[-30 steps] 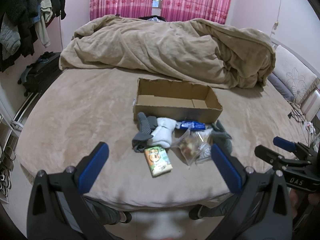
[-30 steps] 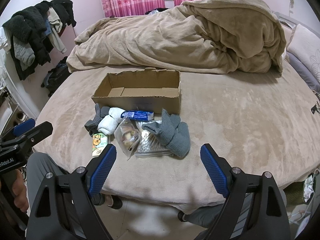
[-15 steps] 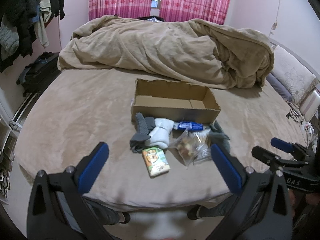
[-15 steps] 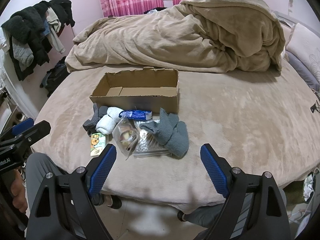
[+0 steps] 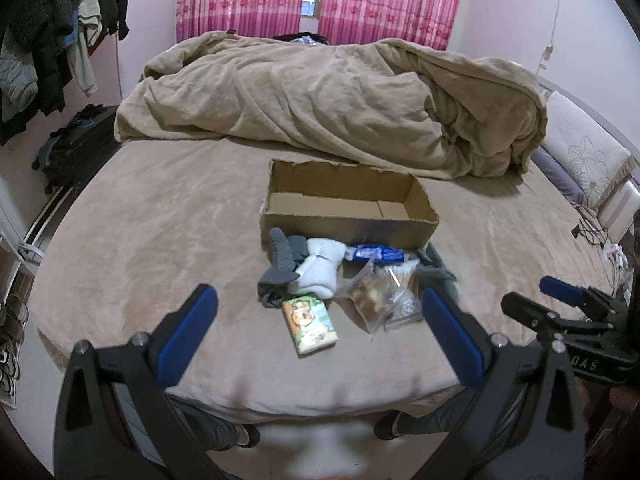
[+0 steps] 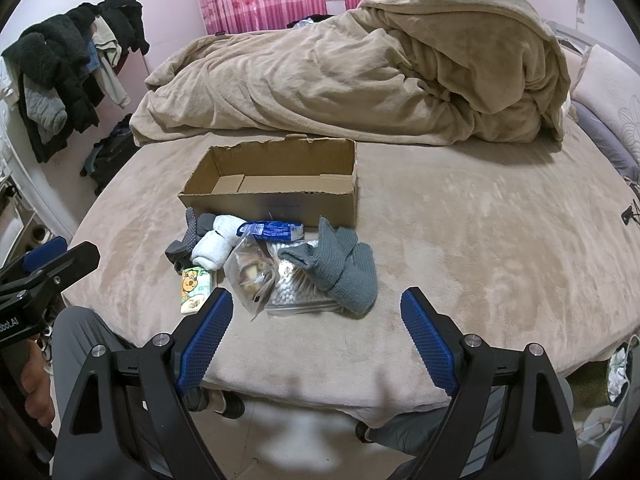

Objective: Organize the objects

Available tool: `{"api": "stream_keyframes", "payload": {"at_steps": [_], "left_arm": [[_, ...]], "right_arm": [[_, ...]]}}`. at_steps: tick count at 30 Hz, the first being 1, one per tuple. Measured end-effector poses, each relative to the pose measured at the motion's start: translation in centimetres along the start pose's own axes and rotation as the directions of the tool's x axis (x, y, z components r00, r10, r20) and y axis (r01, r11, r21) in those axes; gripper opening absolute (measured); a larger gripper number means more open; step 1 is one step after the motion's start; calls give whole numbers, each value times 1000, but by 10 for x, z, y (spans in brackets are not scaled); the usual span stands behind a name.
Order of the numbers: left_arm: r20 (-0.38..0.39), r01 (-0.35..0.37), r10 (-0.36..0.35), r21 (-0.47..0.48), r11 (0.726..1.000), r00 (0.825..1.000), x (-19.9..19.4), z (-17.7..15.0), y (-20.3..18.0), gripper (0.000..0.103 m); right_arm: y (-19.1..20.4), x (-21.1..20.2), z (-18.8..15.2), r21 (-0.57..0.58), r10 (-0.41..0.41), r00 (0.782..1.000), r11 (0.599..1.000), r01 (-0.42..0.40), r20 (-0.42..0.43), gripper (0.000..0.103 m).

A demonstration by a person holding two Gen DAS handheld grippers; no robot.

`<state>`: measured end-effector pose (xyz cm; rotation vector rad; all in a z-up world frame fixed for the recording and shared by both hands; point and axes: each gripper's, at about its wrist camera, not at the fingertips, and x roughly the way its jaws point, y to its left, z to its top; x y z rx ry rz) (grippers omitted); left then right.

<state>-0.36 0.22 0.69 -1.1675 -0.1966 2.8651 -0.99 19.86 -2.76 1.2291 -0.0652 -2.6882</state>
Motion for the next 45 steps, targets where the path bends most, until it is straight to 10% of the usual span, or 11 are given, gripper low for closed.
{"api": "stream_keyframes", "payload": {"at_steps": [15,32,40,45], "left_arm": [[-18,18,-18,1,1000,1000,17,5,-1,103],[-211,11,-8,14,1000,978,143,-35,9,101],[-304,42,-34,19,999,952,186,-57,16,69],[-292,49,-41,22,999,956,181,-59,19,53]], "right_arm": [[-5,11,2,3,-5,1000,1000,5,-15,89],[-33,106,7,35,5,993,999,0,-119,89],[-43,146,4,43,39,987,999,-33,-157,87],[-42,154,-4,59,105,980,994,-96,-172,56]]}}
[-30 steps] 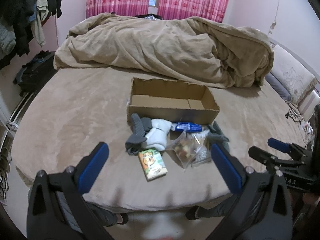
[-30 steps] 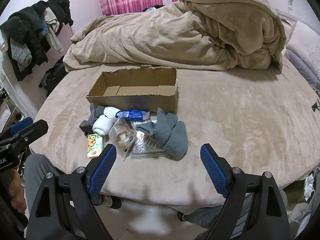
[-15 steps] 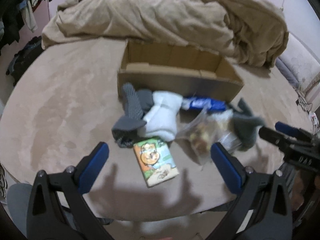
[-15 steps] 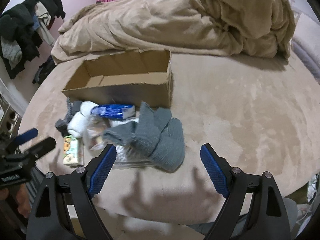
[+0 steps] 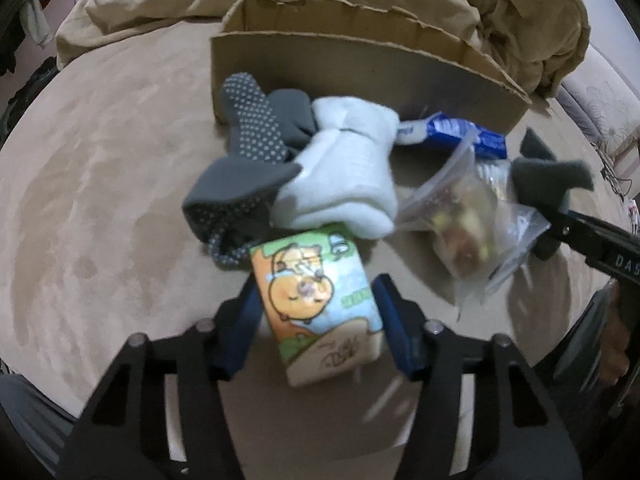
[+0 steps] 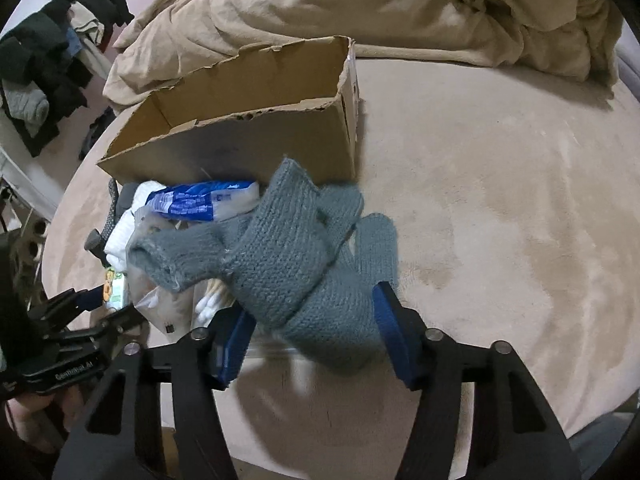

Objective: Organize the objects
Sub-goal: 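Grasp the cartoon snack box with left tool while right tool grasps grey knit gloves, then lower snack box and knit gloves into the cardboard box and open both tools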

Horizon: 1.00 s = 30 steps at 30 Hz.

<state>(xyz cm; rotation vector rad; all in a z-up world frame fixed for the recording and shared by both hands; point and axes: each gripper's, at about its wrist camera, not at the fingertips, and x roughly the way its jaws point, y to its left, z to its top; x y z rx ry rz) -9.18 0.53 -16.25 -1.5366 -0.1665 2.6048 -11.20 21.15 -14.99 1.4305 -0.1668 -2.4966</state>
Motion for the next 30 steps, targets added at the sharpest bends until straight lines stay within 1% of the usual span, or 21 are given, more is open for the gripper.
{"api": "stream_keyframes", "payload": {"at_steps": [1,3,6,13,17,19,24,27,30], "left_arm": [[3,7,-7,-10,1000,1000,-3,-1,2,51],[8,20,-20,-23,1000,1000,-8,-2,6,48],[23,28,-28,-25,999,999,-23,-6,4,47],[67,50,-48,-31,998,997,-67,-11,1,47],[112,71,-67,-36,997,991,-101,-10,-1,47],[138,78,-73,-31,996,988,-115,-5,-4,47],[221,95,-90,-16,995,971,-141,17,-6,47],[246,96,-94,3,995,965,-139,39,-9,47],[264,111,-112,17,994,958,-129,63,-11,47]], "right_arm": [[2,-2,-1,-9,-1,1000,1000,1,7,54],[1,-7,-1,-3,13,1000,1000,-13,18,45],[-1,-17,-2,1,12,999,1000,-12,39,41],[2,-52,-7,-13,4,995,1000,-2,98,41],[8,-72,-7,-27,8,992,1000,-4,126,41],[15,-81,-3,-33,10,990,999,-6,140,41],[26,-108,8,-54,21,982,998,-11,185,41],[32,-113,18,-67,26,978,998,-13,205,41],[35,-108,33,-80,32,975,997,-15,219,41]]}}
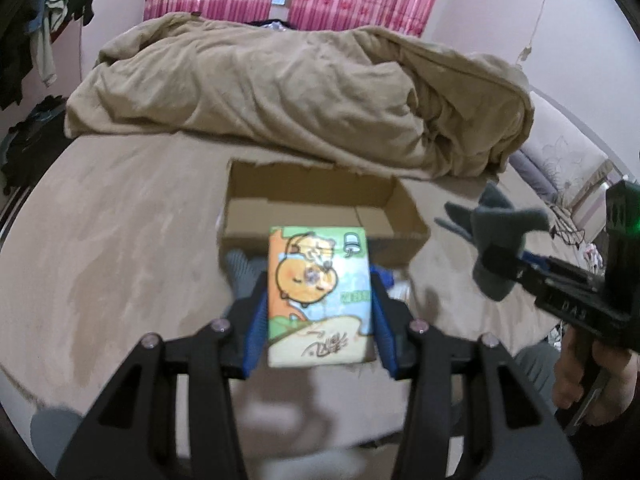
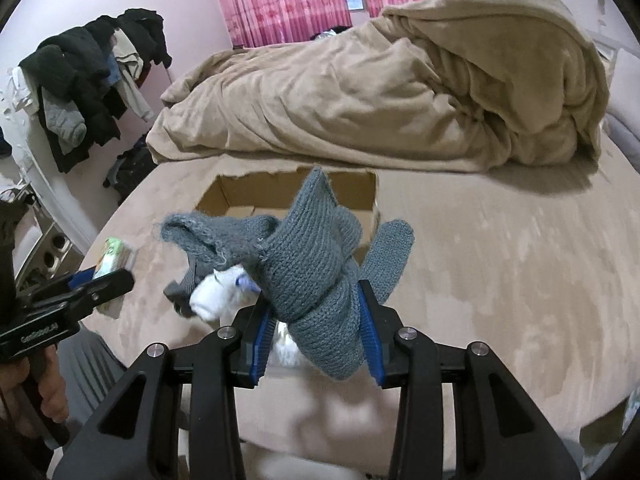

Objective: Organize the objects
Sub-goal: 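Lower snack box and knit gloves into the cardboard box and open both tools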

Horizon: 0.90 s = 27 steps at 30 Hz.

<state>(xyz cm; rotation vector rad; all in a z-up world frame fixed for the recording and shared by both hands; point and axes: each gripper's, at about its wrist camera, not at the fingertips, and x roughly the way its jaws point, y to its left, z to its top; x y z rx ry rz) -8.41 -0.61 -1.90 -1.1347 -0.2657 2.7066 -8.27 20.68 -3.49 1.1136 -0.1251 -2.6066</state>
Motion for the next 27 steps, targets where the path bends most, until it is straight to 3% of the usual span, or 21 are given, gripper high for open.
{"api": "stream_keyframes", "payload": {"at_steps": [7,13,23,27], "left_arm": [[32,12,-12,10,1000,999,44,44,3,47],[-7,45,-45,-3,999,999,92,61,5,47],[-109,52,-59,-58,997,992,167,54,21,48],[-142,19,-27,-59,998,990,179,50,21,57]], "right_arm": [[-3,30,32,-13,-3,1000,1000,3,20,41],[-4,59,55,-23,7,1000,1000,-7,17,41],[-13,132,57,26,33,998,999,-32,-47,43],[-19,153,49,50,34,995,998,-29,-94,44]]}}
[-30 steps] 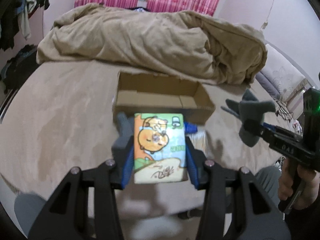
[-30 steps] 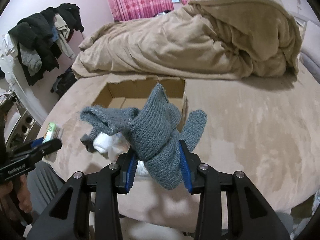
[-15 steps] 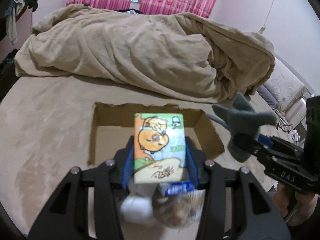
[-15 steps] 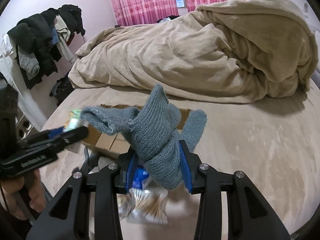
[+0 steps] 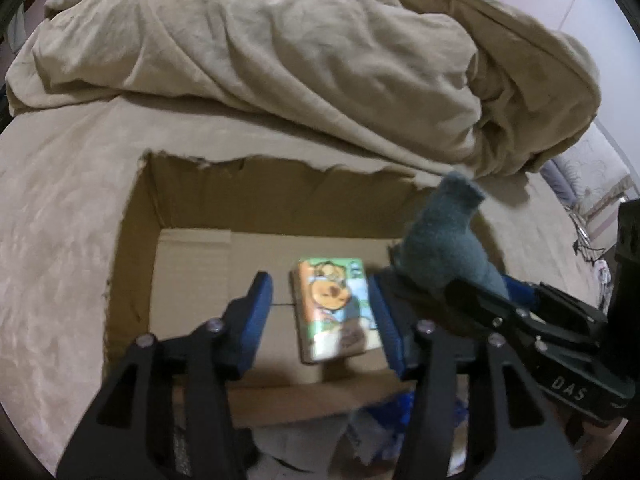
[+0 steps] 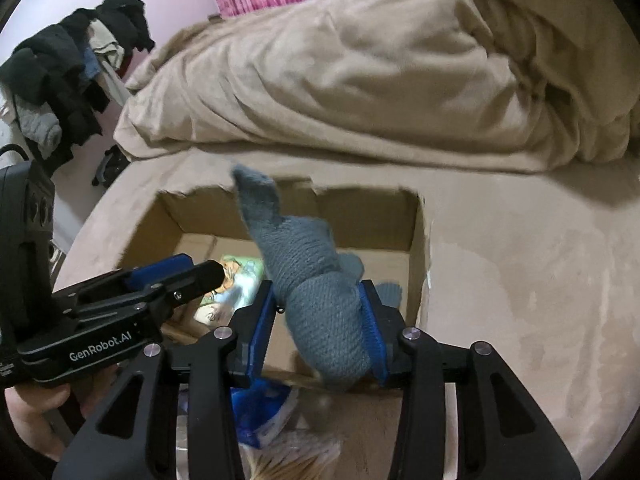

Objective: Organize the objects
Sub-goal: 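Lower snack box and knit gloves into the cardboard box and open both tools, then grasp the grey dotted gloves with left tool while right tool grasps cotton swab bag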

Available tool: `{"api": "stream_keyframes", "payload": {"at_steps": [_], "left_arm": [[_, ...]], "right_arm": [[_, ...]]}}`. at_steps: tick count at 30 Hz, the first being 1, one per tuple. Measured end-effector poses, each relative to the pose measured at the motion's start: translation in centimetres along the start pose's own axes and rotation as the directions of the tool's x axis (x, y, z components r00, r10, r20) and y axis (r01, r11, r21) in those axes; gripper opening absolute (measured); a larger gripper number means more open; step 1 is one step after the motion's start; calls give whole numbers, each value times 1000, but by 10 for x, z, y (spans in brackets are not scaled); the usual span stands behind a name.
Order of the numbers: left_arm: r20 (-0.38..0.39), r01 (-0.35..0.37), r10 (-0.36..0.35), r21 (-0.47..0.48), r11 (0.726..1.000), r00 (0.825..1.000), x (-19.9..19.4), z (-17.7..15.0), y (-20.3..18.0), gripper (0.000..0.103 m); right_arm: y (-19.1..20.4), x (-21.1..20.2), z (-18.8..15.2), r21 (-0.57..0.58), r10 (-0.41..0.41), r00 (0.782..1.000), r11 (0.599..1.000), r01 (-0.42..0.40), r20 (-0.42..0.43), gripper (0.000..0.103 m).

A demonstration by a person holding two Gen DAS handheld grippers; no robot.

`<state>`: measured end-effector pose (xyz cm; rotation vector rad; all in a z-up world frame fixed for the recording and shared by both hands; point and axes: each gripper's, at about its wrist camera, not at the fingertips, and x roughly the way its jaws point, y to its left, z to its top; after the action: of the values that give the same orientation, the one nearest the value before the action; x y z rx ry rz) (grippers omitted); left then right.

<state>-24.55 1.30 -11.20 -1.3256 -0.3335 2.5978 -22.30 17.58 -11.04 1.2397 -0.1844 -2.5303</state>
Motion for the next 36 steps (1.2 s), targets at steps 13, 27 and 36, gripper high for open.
{"api": "stream_keyframes", "payload": {"at_steps": [13,27,36], "left_arm": [[99,-10,10,2,1000,995,-87,-13,-10,82],[149,-51,48,14,999,988,-191,-85,-15,83],[47,-72,74,-36,997,996,-184,-138,7,83]], "right_arm": [[14,-46,-7,-54,-35,998,998,38,58,81],[42,-152,-70,-63,-62,995,996,67,79,81],[49,-163,-104,-62,-54,998,997,55,22,81]]}}
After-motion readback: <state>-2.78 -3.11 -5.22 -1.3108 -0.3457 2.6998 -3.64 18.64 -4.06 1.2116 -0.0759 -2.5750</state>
